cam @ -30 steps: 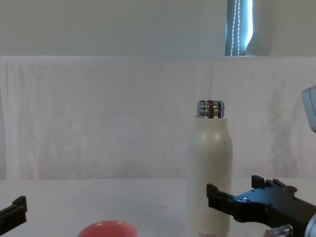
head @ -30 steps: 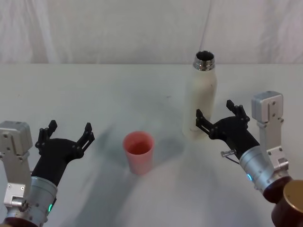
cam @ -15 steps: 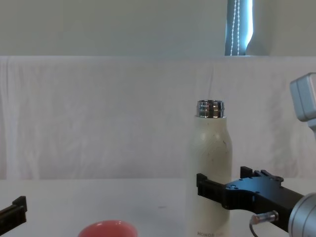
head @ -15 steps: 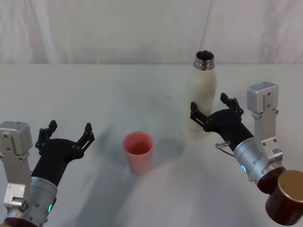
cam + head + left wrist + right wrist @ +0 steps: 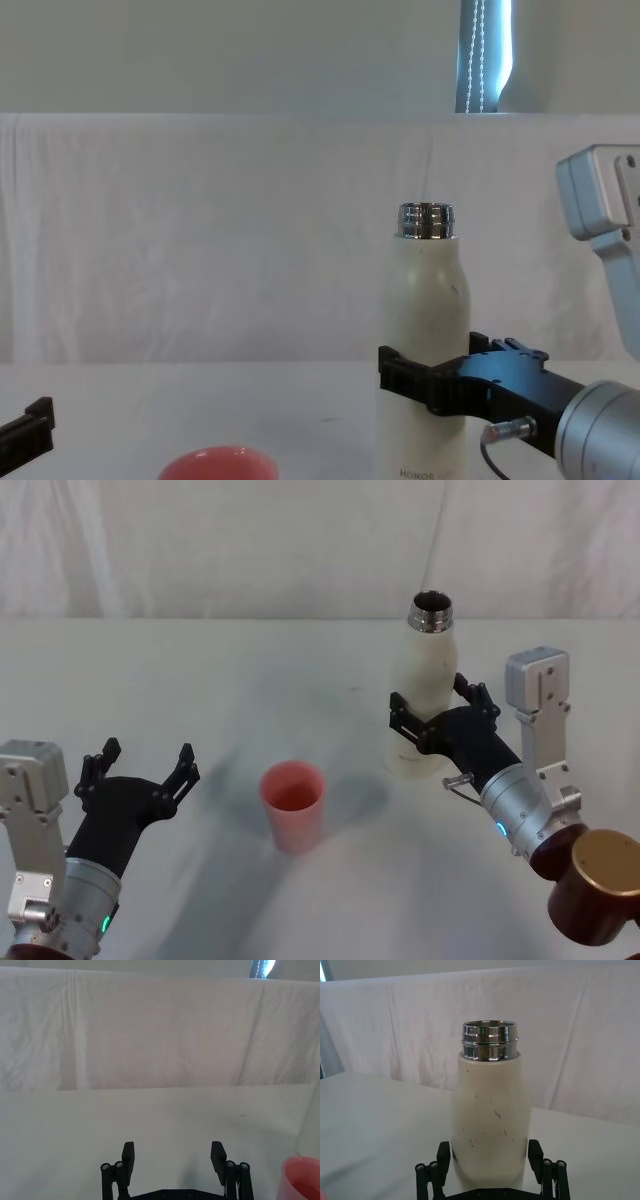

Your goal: Grasp the thermos with one hand and pour water into the cup lid.

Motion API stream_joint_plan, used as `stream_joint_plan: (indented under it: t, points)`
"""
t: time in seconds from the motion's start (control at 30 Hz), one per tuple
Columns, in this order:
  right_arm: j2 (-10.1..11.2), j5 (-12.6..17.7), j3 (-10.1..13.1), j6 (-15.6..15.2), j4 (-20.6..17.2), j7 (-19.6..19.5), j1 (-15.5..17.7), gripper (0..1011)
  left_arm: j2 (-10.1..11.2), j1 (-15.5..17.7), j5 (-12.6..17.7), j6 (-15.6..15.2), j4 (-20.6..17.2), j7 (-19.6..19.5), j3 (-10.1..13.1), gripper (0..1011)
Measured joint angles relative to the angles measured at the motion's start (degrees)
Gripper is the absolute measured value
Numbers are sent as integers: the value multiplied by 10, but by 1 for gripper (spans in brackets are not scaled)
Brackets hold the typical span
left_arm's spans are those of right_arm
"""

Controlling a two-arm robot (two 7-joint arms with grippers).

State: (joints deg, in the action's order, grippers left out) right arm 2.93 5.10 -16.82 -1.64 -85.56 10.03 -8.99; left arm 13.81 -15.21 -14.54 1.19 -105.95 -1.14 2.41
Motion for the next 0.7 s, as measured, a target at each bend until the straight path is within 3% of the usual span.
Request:
stream_joint_plan:
  t: [0.7]
  points:
    - [-10,-8,-10,-3,49,-2,-41,1001,0,0,0,0,0,0,0,1001]
